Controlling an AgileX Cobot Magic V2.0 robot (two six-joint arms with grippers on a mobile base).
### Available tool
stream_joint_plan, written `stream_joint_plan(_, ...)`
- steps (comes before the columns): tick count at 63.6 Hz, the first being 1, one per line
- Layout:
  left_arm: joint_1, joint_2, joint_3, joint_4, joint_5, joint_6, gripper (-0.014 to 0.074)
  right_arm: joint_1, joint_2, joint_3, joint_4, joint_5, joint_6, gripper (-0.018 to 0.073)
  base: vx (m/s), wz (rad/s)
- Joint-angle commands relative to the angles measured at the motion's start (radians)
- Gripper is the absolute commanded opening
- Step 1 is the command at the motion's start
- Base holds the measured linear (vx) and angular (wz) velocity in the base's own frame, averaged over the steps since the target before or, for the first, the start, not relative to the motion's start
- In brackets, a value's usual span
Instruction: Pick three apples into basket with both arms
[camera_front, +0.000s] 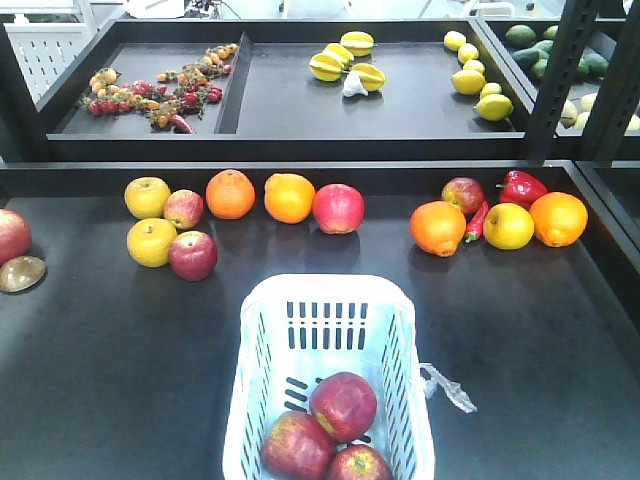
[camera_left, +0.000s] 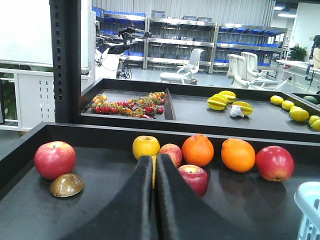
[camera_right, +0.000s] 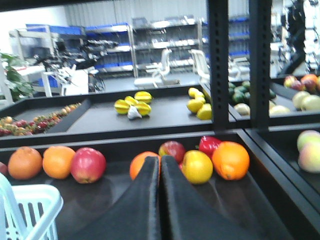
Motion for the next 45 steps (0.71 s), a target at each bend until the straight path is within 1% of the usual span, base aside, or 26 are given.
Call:
stream_joint_plan(1,0.002,-0.015,0.023,-0.007,-0.078,-0.001,-0.0006,0.008,-0.011,0.016,-0.020,-0.088,0.008,-0.0009,0.00,0.00)
stream_joint_plan(6,0.002,-0.015,0.023,-0.007,-0.078,-0.001,-0.0006,0.008,-0.011,0.015,-0.020,-0.088,0.038,-0.0009,0.00,0.00)
stream_joint_plan(45,0.002,-0.015,0.023,-0.007,-0.078,-0.001,-0.0006,0.006,-0.011,0.015,-0.020,-0.073,0.037,-0.0009,0.00,0.00)
